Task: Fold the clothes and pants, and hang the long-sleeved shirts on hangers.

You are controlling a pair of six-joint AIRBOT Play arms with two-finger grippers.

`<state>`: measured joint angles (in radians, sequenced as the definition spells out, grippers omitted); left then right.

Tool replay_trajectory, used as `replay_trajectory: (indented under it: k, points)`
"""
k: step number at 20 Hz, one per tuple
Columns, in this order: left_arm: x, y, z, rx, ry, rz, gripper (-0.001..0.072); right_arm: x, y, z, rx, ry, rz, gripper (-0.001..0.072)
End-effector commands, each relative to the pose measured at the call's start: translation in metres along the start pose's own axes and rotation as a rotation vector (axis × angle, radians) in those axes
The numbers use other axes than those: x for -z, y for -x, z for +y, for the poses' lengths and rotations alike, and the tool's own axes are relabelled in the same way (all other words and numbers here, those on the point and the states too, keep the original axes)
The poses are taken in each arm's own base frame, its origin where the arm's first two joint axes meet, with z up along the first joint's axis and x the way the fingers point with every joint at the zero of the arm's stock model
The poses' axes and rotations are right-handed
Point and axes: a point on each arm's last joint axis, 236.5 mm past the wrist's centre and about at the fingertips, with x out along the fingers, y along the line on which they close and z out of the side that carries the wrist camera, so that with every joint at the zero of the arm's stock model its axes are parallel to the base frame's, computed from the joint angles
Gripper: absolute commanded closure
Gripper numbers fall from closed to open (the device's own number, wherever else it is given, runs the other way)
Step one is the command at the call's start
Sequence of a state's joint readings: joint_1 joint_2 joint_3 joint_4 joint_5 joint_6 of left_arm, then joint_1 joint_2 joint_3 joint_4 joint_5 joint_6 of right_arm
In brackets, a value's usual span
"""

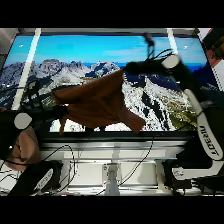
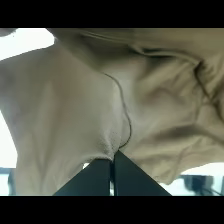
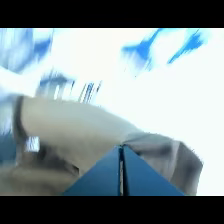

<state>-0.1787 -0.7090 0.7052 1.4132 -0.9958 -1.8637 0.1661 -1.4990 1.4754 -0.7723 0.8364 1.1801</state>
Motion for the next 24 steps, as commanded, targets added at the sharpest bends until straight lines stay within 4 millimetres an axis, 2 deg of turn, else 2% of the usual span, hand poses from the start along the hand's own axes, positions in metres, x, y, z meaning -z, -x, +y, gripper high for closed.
replay_trajectory:
  k: [1,3,5,8,9,10,11,12,14,17,20,22,24]
  points:
    - [-0.024,0.014,-0.005,0.001,-0.022,-0.073,0.0693,-0.067,0.076,-0.039,0.109,-0.032,-0.217,0.07]
    - [-0.055,0.029,-0.007,-0.012,-0.057,-0.178,0.0693,-0.084,0.117,-0.054,0.154,-0.037,-0.284,0.0699]
    - [-0.102,0.056,-0.017,0.005,-0.088,-0.356,0.0693,-0.101,0.162,-0.062,0.204,-0.028,-0.362,0.0699]
    - [-0.181,0.123,-0.047,0.076,-0.154,-0.725,0.0693,-0.117,0.221,-0.058,0.26,0.0,-0.463,0.07]
    - [-0.2,0.147,-0.059,0.117,-0.164,-0.839,0.0693,-0.117,0.237,-0.051,0.27,0.019,-0.479,0.07]
    - [-0.214,0.168,-0.068,0.154,-0.17,-0.936,0.0693,-0.115,0.247,-0.044,0.279,0.057,-0.472,0.07]
    - [-0.22,0.179,-0.073,0.173,-0.174,-0.985,0.0694,-0.109,0.253,-0.038,0.293,0.101,-0.449,0.0699]
    - [-0.221,0.18,-0.073,0.174,-0.175,-0.99,0.0694,-0.101,0.254,-0.036,0.309,0.122,-0.417,0.0699]
    - [-0.211,0.161,-0.065,0.14,-0.169,-0.903,0.0694,-0.08,0.246,-0.037,0.306,0.128,-0.323,0.0699]
    - [-0.179,0.111,-0.038,0.016,-0.176,-0.667,0.0693,-0.043,0.22,-0.044,0.273,0.09,-0.193,0.0699]
    - [-0.144,0.064,0.004,-0.155,-0.205,-0.422,0.0693,0.011,0.16,-0.033,0.173,0.107,-0.005,0.0698]
    - [-0.127,0.04,0.024,-0.235,-0.216,-0.301,0.0693,0.058,0.111,-0.012,0.081,0.165,0.141,0.0699]
    - [-0.119,0.022,0.034,-0.273,-0.223,-0.234,0.0693,0.111,0.067,0.016,-0.014,0.236,0.297,0.069]
